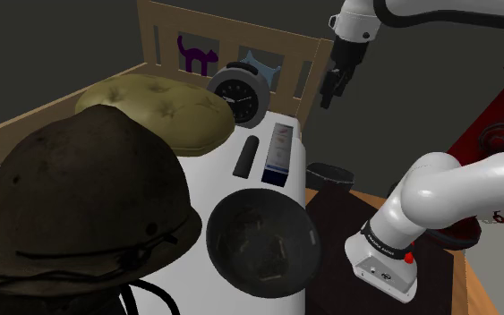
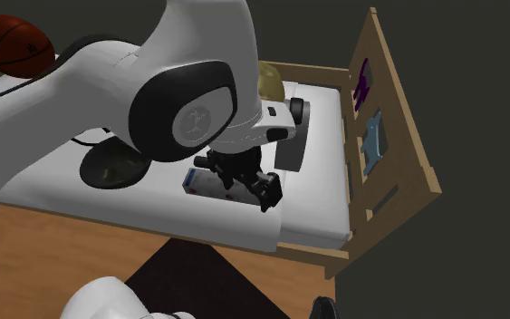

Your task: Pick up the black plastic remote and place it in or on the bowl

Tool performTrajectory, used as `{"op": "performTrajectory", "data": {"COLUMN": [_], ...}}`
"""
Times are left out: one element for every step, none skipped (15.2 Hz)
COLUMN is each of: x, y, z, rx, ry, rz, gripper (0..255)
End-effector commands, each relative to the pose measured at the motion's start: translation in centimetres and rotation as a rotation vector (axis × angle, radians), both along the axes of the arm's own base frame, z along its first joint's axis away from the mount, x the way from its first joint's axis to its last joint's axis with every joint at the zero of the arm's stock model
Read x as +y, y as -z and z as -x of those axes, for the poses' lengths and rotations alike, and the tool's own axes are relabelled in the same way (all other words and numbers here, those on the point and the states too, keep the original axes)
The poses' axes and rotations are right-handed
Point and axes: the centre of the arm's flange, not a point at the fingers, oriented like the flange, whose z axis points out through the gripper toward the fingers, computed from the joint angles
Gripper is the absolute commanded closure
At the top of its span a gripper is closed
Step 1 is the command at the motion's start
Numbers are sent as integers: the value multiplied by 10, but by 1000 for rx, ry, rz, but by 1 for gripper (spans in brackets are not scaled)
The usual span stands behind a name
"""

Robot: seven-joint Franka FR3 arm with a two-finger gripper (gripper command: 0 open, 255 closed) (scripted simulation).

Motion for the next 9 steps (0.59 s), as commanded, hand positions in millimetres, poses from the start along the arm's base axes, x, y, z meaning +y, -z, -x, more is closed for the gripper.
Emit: {"op": "performTrajectory", "data": {"x": [0, 9, 17, 26, 35, 43, 51, 60, 68], "y": [0, 7, 14, 21, 28, 35, 42, 49, 55], "z": [0, -2, -4, -7, -11, -14, -19, -23, -28], "rx": [0, 5, 10, 15, 20, 25, 30, 35, 40], "ry": [0, 56, 111, 167, 223, 278, 334, 389, 445], "rz": [0, -13, -25, -38, -50, -63, -75, -88, -100], "gripper": [0, 0, 0, 0, 0, 0, 0, 0, 0]}}
